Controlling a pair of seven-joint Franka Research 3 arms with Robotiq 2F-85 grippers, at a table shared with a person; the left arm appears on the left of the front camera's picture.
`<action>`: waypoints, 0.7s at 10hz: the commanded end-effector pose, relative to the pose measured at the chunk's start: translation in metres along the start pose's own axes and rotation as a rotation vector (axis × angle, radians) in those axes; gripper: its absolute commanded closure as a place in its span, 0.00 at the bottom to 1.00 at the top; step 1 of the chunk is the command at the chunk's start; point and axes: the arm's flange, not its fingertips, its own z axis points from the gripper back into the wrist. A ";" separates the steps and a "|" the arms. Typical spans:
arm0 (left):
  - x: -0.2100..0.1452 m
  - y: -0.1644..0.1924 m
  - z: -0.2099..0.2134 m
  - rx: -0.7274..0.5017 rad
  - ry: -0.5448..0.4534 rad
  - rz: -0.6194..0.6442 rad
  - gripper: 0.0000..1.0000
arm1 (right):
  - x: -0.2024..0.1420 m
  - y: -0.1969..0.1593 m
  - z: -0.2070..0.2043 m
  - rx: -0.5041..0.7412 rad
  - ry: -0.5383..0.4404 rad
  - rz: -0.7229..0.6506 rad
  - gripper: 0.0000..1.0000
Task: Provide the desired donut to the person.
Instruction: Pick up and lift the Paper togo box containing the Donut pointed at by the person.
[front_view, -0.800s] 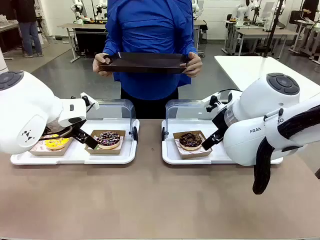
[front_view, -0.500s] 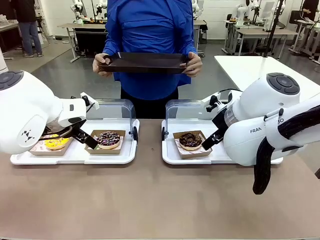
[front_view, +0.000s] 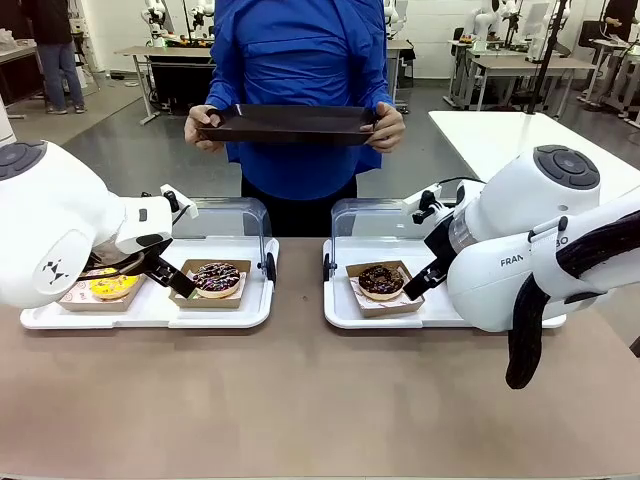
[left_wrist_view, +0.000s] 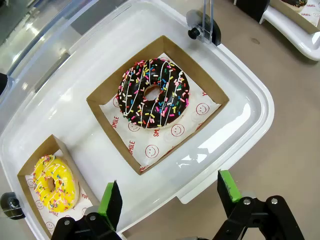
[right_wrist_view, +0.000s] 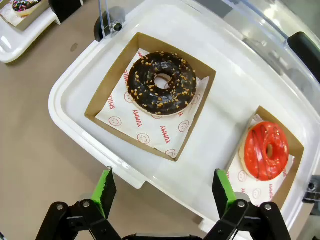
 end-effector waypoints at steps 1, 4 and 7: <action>0.000 0.000 0.000 0.000 0.000 0.000 0.00 | 0.000 0.000 0.000 0.000 0.000 -0.001 0.00; 0.000 0.000 0.000 0.000 0.000 0.000 0.00 | 0.000 0.000 0.000 0.000 0.000 -0.001 0.00; 0.000 0.000 0.000 0.000 0.000 0.000 0.00 | 0.000 0.000 0.000 0.000 0.000 -0.001 0.00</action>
